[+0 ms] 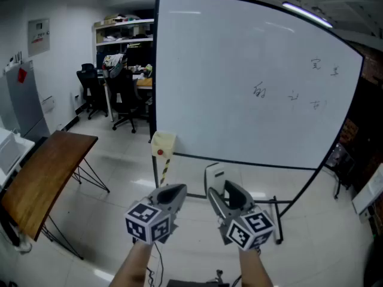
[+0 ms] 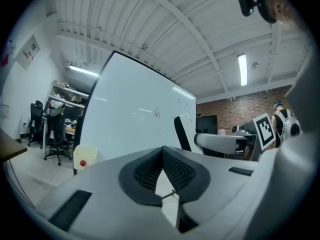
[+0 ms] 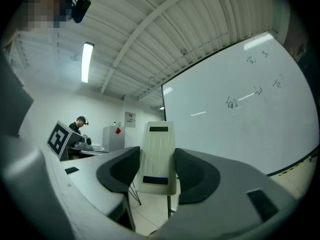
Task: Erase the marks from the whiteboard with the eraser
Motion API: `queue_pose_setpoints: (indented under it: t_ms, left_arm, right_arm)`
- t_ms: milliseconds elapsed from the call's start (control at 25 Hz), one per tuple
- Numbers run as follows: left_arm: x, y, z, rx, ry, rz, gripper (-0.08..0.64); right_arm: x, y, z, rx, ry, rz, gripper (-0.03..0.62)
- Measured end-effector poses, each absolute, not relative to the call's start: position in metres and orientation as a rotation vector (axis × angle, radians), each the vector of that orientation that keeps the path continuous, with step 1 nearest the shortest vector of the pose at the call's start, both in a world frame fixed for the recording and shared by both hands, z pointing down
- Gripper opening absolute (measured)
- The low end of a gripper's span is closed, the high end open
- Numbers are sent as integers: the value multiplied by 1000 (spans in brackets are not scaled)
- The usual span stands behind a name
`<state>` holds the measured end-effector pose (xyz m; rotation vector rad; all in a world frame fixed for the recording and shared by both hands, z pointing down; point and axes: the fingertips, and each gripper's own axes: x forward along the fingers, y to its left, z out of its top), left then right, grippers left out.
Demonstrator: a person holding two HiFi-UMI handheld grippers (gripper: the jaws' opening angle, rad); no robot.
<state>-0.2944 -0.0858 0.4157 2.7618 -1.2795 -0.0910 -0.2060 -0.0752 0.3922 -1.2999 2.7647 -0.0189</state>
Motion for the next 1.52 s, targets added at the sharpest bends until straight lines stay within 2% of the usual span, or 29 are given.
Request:
queue_pose_setpoints:
  t_ms: [880, 1520]
  left_arm:
    - [-27, -153, 369, 3010, -826, -57, 3]
    - [86, -239, 326, 3110, -728, -77, 4]
  right_arm:
    - [67, -107, 352, -1742, 2458, 79, 230]
    - [177, -182, 311, -1846, 2394, 196, 230]
